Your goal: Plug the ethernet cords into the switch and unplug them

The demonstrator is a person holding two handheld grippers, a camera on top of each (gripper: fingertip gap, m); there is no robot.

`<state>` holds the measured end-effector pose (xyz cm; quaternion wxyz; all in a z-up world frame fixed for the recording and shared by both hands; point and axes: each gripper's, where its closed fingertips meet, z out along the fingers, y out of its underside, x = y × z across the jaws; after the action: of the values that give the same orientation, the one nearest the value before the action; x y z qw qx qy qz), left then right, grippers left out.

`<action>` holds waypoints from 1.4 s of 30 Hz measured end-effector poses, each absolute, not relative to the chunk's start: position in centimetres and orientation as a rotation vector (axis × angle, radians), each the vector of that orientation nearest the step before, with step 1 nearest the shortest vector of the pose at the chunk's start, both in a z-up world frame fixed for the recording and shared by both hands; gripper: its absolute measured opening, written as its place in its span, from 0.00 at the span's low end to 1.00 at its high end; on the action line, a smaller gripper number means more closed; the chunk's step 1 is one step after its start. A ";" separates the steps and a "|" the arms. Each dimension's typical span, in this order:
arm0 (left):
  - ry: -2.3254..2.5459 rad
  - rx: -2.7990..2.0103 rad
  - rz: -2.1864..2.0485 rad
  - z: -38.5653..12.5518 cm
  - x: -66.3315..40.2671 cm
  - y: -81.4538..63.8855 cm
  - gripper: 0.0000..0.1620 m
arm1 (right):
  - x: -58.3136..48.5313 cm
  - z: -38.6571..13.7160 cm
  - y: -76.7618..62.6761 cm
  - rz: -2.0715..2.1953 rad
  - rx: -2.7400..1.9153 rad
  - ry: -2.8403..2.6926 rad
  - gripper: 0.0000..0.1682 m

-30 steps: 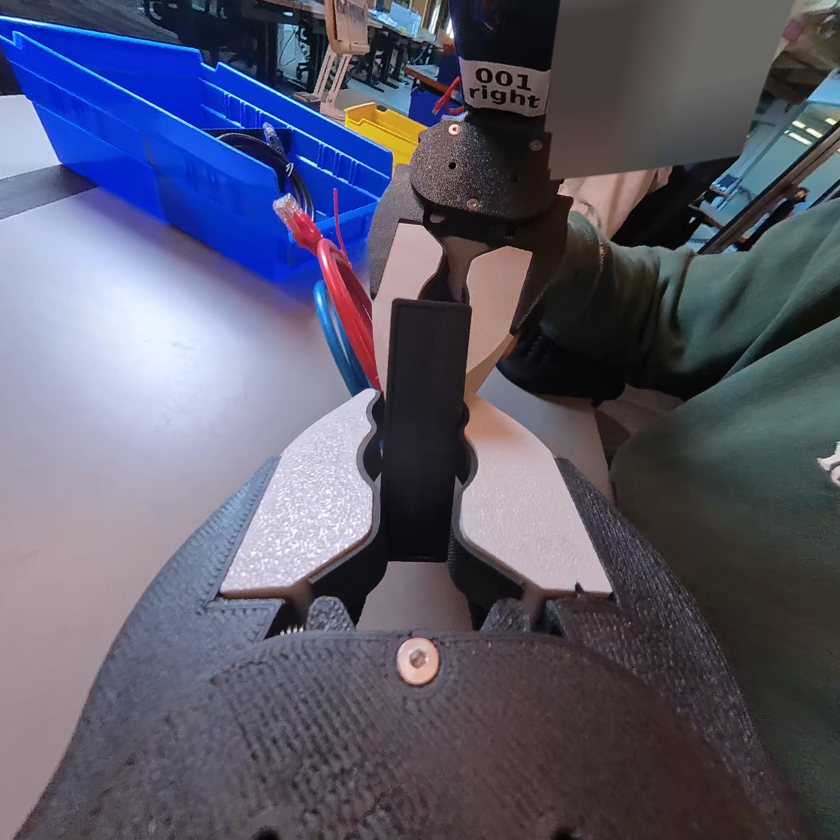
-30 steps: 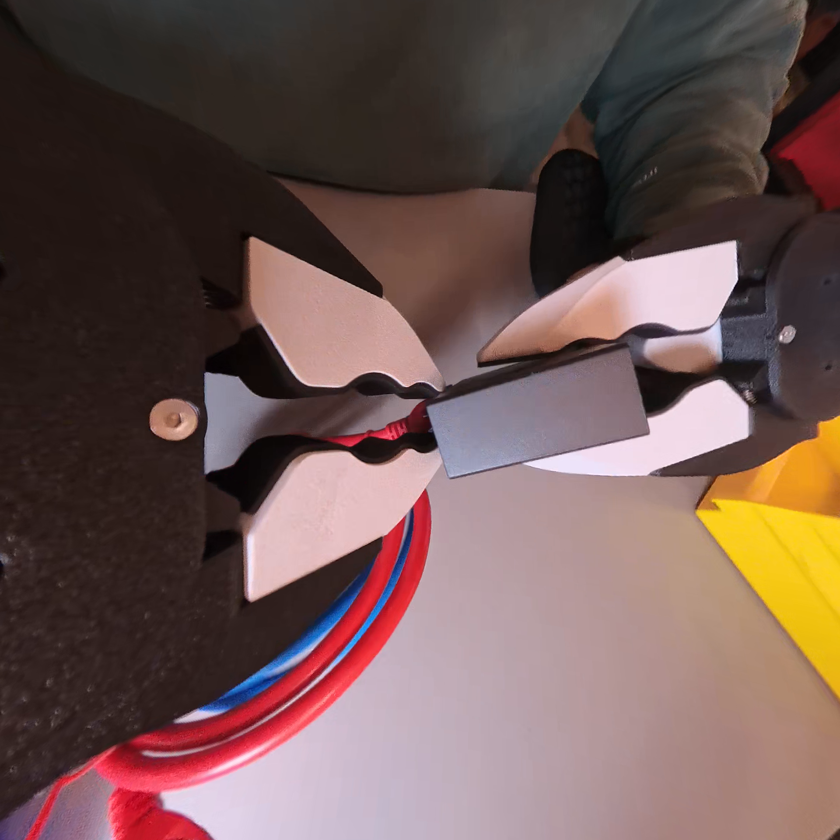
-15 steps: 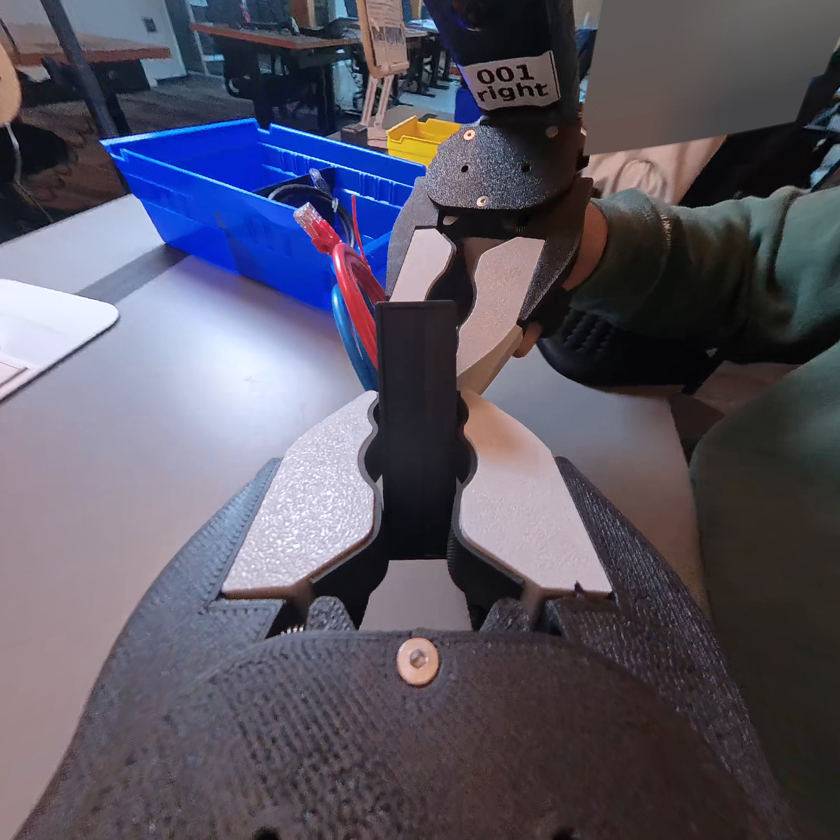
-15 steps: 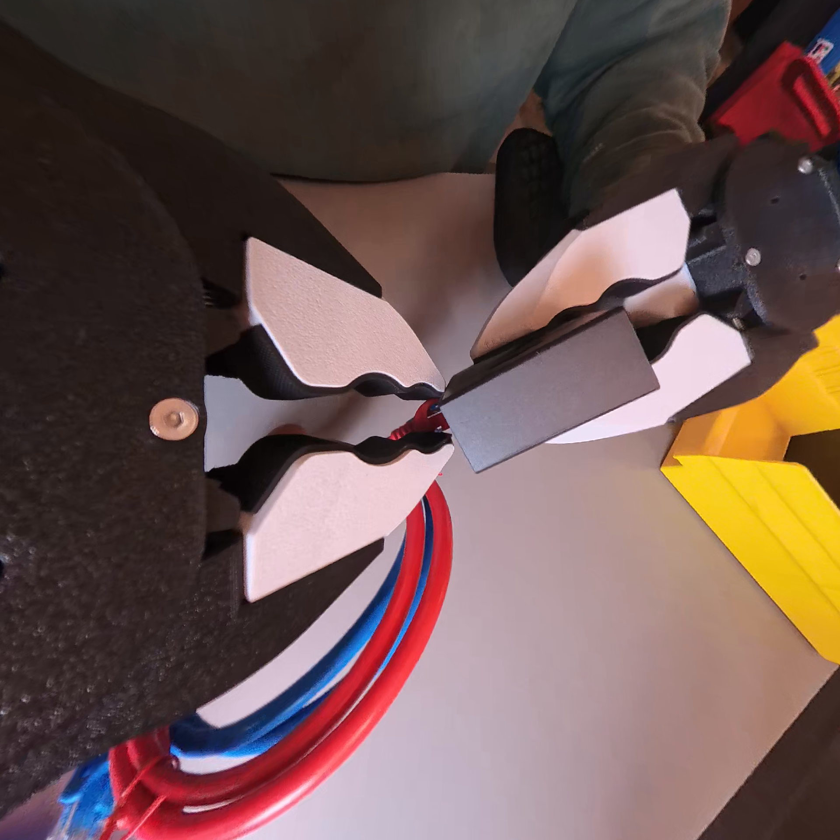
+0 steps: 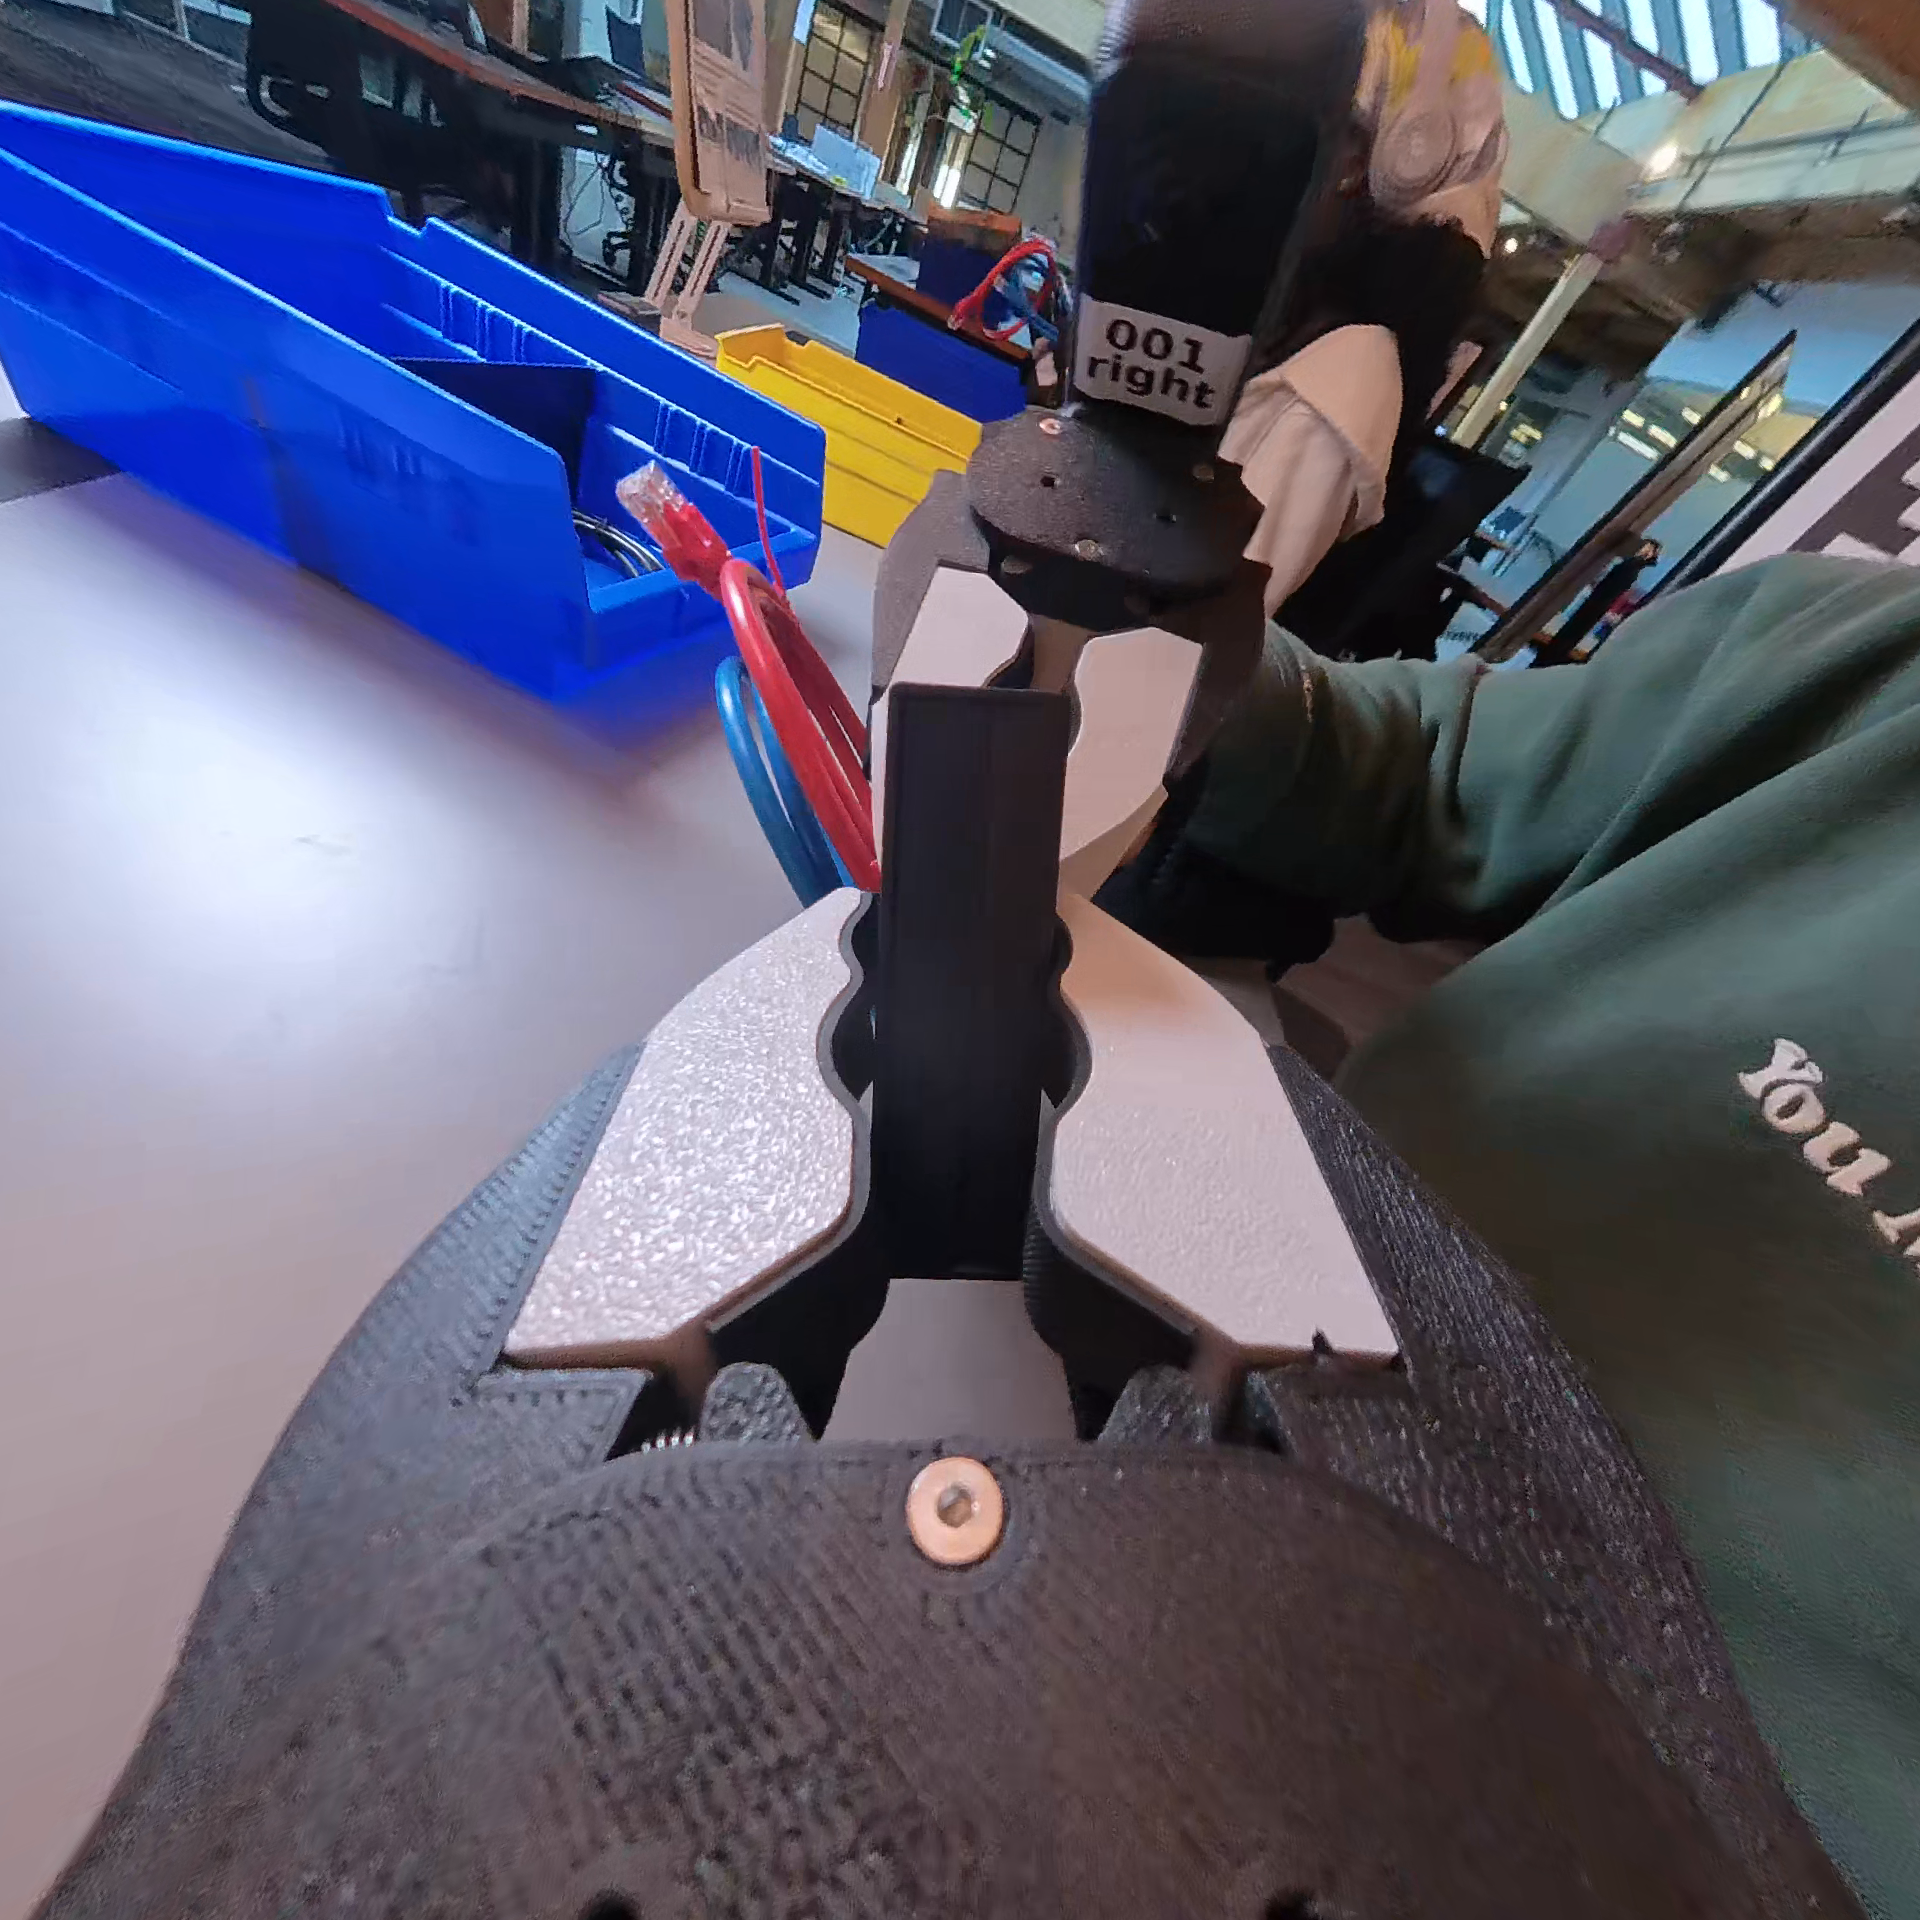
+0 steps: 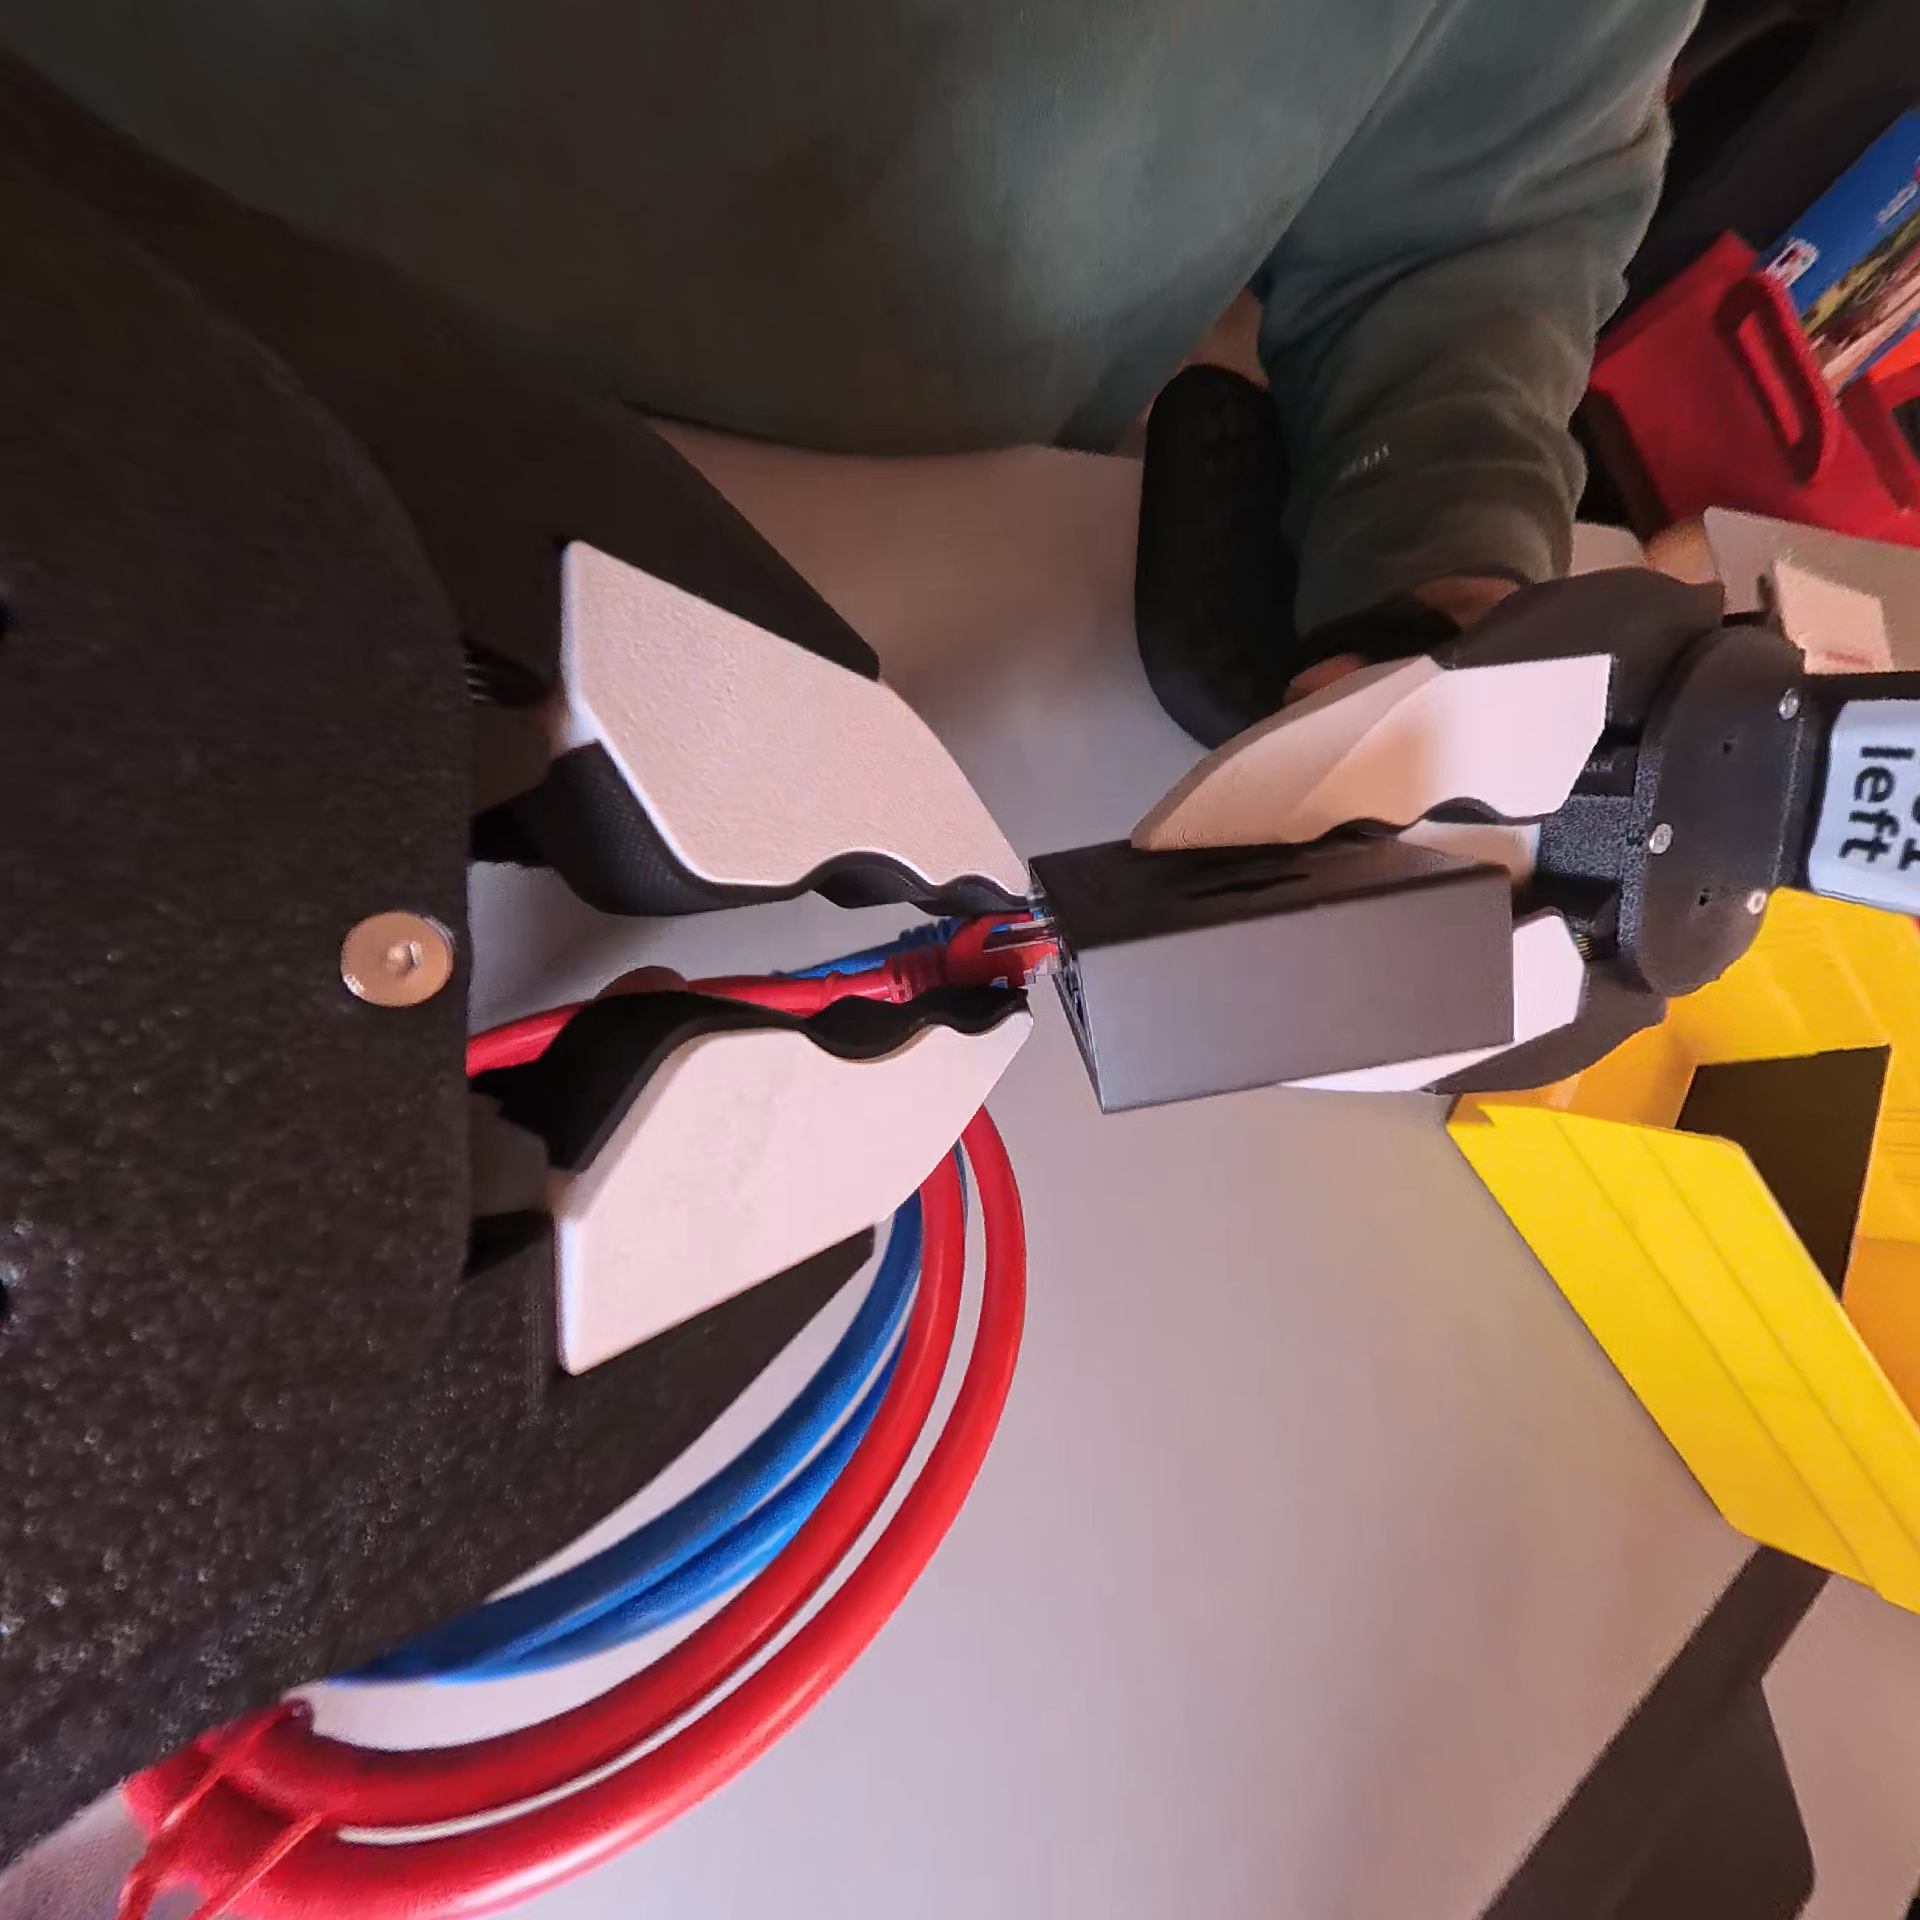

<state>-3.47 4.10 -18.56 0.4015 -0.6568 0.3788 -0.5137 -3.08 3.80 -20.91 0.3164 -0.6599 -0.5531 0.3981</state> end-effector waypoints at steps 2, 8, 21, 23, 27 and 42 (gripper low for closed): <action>0.976 -1.642 -1.315 -18.5 -3.4 3.9 0.18 | -3.1 -20.8 3.4 1.126 -1.739 -1.440 0.08; 0.962 -1.644 -1.359 -18.5 -3.5 3.8 0.18 | -3.2 -20.6 3.2 1.165 -1.724 -1.449 0.09; 0.898 -1.664 -1.274 -18.1 -3.9 4.5 0.19 | -4.1 -21.0 4.4 0.810 -1.671 -1.450 0.08; 0.902 -1.670 -1.245 -18.1 -4.0 4.7 0.19 | -4.1 -21.0 4.7 0.754 -1.666 -1.431 0.08; 0.848 -1.566 -1.348 -15.2 -5.2 4.5 0.18 | -2.1 -21.1 6.6 0.854 -1.799 -1.273 0.08; 0.468 -1.531 -1.529 -14.2 -10.1 8.5 0.18 | 9.8 -8.0 14.6 0.604 -1.830 -1.329 0.09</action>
<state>-10.12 8.54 -14.17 0.4474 -0.6184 0.1889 -0.6178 9.80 14.60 -8.00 0.3900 -0.7199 -0.5227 0.2375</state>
